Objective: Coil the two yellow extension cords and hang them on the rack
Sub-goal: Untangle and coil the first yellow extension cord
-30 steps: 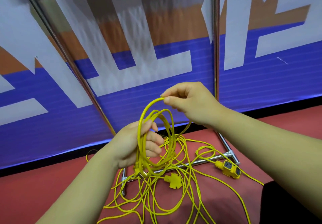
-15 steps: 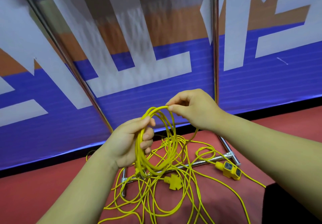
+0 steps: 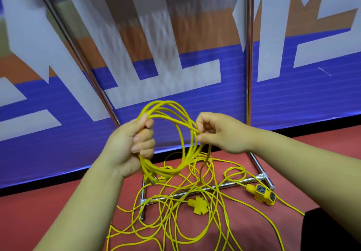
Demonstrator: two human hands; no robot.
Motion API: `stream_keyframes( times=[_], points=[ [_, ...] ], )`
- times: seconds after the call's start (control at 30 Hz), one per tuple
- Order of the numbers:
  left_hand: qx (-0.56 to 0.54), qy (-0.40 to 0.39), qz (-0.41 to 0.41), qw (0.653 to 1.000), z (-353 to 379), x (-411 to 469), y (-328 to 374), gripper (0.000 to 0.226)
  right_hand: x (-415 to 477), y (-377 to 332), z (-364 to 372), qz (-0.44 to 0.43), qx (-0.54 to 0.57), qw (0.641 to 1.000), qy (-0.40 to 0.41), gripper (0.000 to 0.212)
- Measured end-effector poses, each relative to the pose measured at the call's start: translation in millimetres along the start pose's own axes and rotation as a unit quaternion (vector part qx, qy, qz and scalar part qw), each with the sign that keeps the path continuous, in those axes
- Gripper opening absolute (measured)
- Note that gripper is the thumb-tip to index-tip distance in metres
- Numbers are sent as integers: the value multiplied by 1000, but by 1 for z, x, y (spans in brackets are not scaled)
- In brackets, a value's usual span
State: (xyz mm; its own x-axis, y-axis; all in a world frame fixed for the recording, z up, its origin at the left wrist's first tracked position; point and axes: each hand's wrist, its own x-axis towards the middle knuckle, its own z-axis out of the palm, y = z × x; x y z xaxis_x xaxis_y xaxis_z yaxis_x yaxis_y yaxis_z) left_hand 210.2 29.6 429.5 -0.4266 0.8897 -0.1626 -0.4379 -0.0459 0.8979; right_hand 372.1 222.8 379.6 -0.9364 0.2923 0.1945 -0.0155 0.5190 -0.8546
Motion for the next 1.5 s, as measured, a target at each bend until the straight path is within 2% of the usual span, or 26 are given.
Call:
stream_keyframes(
  times=[0.1,0.27,0.37,0.47,0.7,0.87,0.97,1.03,1.2,1.4,1.5],
  points=[
    [-46,13,48,998,-19,-2,11,28,-1,7,-3,15,-60,998,11,20],
    [14,38,71,997,-24,-3,-2,18,1,7,-4,38,-16,998,57,18],
    [85,51,63,993,-22,-1,-16,13,-1,-5,-2,45,71,989,117,18],
    [151,74,42,985,-14,4,-33,23,-1,-26,3,51,197,963,176,17],
    [242,51,11,969,1,20,-69,19,1,-56,7,48,352,917,183,18],
    [228,5,-32,973,11,25,-78,14,0,-57,4,56,366,906,203,16],
    [171,-39,-63,983,14,25,-77,30,-1,-53,-2,61,368,902,215,16],
    [147,-53,-69,985,16,25,-76,33,-2,-50,-7,64,370,900,223,16],
    [183,-79,-74,977,29,23,-83,31,-2,-45,-8,70,383,888,243,16],
    [206,-40,-38,977,42,27,-79,15,0,-43,-12,58,385,891,232,13],
    [165,-20,-9,986,38,23,-63,24,-8,-35,-18,36,299,923,238,14]
  ],
)
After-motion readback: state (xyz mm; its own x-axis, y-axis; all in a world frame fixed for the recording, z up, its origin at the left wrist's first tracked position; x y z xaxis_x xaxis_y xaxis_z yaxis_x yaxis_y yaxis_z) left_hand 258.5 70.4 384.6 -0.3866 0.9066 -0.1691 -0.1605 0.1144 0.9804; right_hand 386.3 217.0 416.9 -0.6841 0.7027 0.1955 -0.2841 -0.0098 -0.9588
